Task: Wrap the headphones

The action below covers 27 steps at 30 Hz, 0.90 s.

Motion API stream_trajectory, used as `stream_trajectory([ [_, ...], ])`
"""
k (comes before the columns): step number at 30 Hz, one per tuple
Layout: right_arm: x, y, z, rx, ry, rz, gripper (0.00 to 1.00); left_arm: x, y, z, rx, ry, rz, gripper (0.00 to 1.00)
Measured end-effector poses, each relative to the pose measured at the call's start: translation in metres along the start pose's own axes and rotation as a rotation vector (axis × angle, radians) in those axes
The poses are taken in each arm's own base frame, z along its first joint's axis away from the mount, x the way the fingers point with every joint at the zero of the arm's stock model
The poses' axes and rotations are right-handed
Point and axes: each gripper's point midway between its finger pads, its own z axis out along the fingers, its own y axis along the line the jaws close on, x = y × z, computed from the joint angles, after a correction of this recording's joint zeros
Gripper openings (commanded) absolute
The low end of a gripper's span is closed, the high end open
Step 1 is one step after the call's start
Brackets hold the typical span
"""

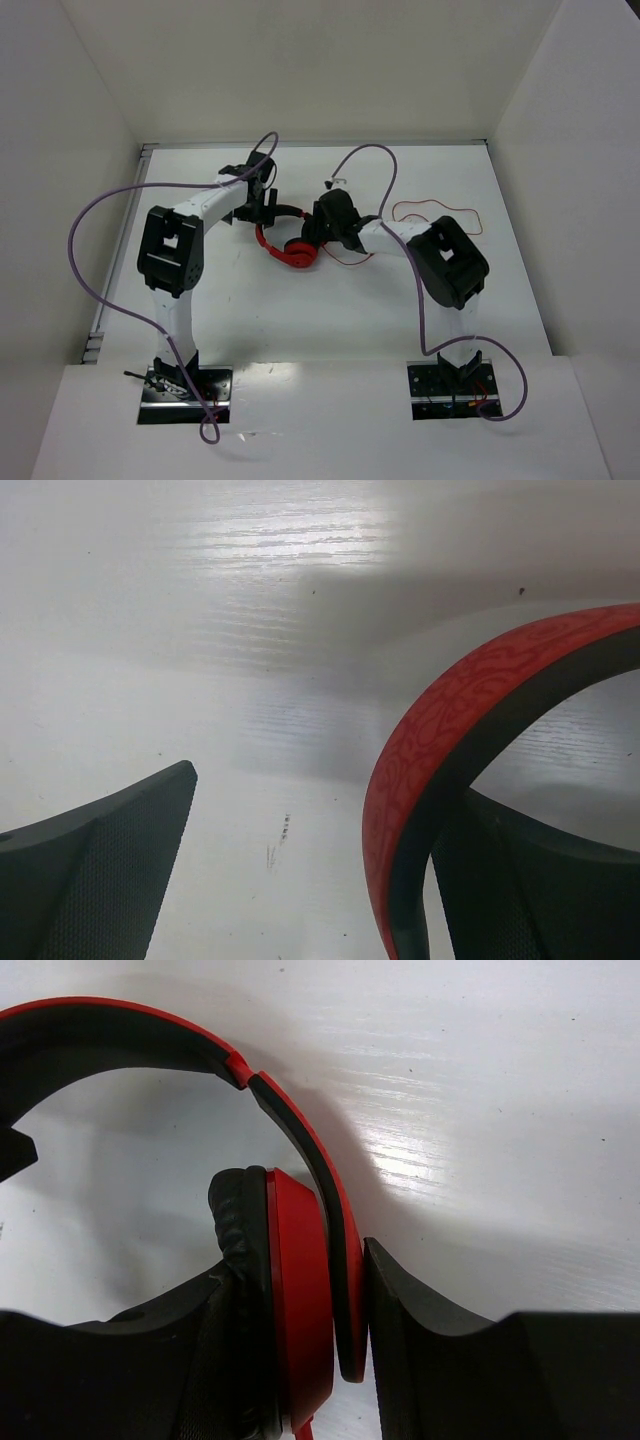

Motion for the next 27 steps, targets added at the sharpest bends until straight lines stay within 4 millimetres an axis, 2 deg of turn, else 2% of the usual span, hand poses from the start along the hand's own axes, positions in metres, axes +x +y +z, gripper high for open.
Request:
stream_trajectory([
  [5, 0.001, 0.0, -0.001, -0.013, -0.012, 0.001, 0.29, -0.001, 0.002, 0.0, -0.015, -0.006, 0.018, 0.99],
  [15, 0.004, 0.0, -0.005, -0.036, -0.017, 0.006, 0.29, 0.0, 0.0, 0.0, -0.006, -0.004, 0.021, 0.92],
  [21, 0.001, 0.004, -0.001, -0.037, -0.005, 0.004, 0.29, 0.0, -0.001, 0.0, 0.001, -0.002, 0.023, 0.77],
  [27, 0.001, 0.005, 0.0, -0.041, -0.006, 0.004, 0.29, 0.002, -0.012, 0.003, 0.044, 0.013, 0.025, 0.55],
])
